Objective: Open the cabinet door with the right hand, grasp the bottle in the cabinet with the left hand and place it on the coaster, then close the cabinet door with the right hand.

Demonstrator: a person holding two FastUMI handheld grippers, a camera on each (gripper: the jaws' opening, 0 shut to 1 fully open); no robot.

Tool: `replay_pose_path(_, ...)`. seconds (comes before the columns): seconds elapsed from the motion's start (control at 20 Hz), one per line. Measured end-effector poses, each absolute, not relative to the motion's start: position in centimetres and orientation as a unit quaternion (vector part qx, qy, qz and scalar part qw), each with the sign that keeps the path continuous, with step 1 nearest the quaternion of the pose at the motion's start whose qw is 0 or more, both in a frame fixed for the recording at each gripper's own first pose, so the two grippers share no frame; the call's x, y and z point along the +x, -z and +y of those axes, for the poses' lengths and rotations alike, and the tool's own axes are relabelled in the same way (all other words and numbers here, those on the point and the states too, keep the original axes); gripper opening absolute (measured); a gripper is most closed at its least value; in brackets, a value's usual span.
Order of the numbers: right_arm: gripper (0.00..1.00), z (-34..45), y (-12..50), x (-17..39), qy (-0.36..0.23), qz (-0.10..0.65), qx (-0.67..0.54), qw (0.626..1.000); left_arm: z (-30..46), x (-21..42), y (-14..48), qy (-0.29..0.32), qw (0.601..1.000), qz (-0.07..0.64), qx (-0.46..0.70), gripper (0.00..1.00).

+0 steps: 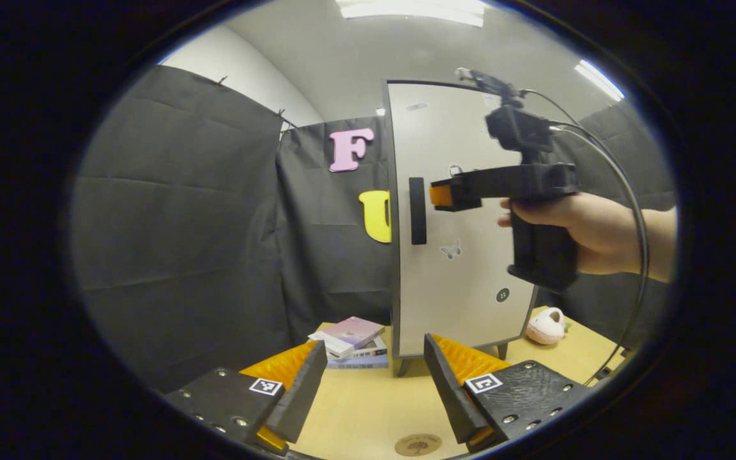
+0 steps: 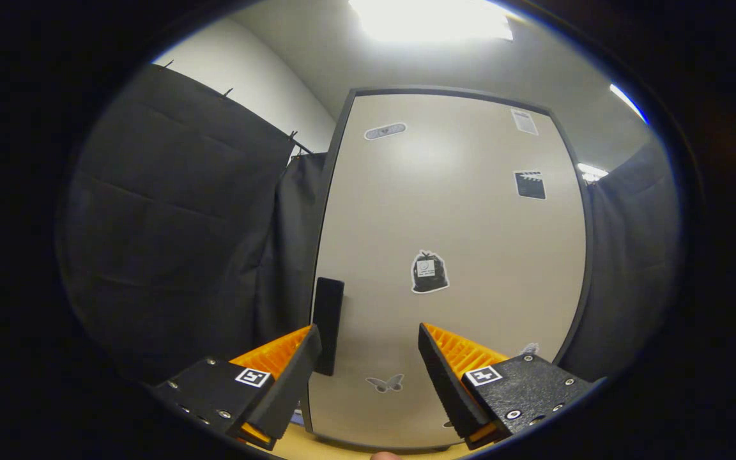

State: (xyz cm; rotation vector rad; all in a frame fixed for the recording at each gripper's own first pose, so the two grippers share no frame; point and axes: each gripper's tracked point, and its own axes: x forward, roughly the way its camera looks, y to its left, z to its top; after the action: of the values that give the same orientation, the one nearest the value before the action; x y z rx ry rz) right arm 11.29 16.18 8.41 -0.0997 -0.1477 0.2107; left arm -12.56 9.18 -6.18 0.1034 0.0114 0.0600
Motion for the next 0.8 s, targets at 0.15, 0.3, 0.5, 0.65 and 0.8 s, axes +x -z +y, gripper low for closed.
replay_pose_path(0.15,0.95,19.5,-8.2,13.2,-0.125,-0.076,-0.053,0.988,9.3,-12.9,6.4,-0.025,0.998,0.002,0.06,0.87)
replay_pose_path(0.3,0.95,21.5,-6.7,15.2,-0.122,-0.057,-0.078,0.988,10.2,-12.9,6.6,-0.034,0.999,0.005,0.038,0.88)
replay_pose_path(0.5,0.76,20.6,-5.6,17.1,-0.087,-0.024,-0.087,0.992,12.0,-13.8,6.9,-0.047,0.998,0.005,0.03,0.88)
replay_pose_path(0.65,0.36,20.8,-5.4,17.3,-0.11,-0.004,-0.062,0.992,13.6,-14.0,8.2,-0.057,0.998,0.02,0.028,0.88)
replay_pose_path(0.8,0.28,20.9,-5.3,17.3,-0.131,0.003,-0.058,0.99,14.8,-13.9,8.2,-0.066,0.997,0.022,0.022,0.88)
